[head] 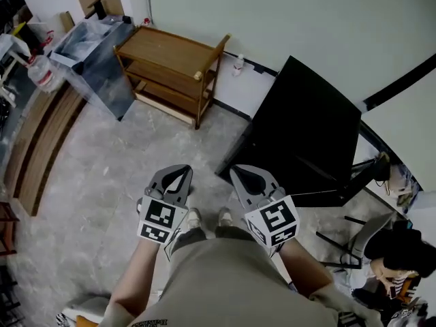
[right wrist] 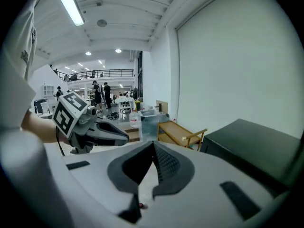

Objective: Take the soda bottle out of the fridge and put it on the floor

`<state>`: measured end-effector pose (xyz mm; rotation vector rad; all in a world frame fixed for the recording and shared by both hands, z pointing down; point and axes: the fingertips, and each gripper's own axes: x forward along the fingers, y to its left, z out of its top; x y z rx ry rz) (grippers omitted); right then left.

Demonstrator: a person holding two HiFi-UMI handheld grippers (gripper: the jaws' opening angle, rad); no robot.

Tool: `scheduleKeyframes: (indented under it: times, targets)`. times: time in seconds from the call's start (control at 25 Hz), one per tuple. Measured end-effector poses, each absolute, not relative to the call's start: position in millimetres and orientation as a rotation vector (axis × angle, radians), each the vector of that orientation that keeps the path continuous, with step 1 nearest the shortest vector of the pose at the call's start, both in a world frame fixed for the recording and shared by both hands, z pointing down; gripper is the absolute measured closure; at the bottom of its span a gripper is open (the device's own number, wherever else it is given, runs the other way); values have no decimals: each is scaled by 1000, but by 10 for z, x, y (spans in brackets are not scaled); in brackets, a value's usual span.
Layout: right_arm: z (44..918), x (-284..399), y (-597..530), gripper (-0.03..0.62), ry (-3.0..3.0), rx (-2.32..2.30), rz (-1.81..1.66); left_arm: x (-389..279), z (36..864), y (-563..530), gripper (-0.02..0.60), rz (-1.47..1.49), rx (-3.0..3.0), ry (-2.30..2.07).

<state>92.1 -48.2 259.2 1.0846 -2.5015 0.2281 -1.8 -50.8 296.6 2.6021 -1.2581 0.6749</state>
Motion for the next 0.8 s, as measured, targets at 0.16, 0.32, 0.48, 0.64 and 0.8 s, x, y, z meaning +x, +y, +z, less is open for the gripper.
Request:
scheduleKeyframes:
  times: [0.16, 0.32, 0.48, 0.64, 0.8]
  targets:
    - [2255, 1156, -385, 599, -2513, 1167, 162, 258, 2611, -460, 575, 664, 2702, -1207]
    - [1905, 1408, -309, 599, -2532, 1274, 88, 561, 2195, -416, 575, 620, 2816, -1131]
    - [1558, 1699, -209, 599, -2548, 1401, 40, 782, 1738, -350, 575, 519, 2910, -1098]
    - [1249, 1948, -66, 599, -2507, 1488, -61, 959, 1409, -296, 575, 450, 2991, -1069]
    - [975, 2131, 52, 599, -2488, 1535, -149, 1123, 1261, -261, 575, 418, 3036, -1049]
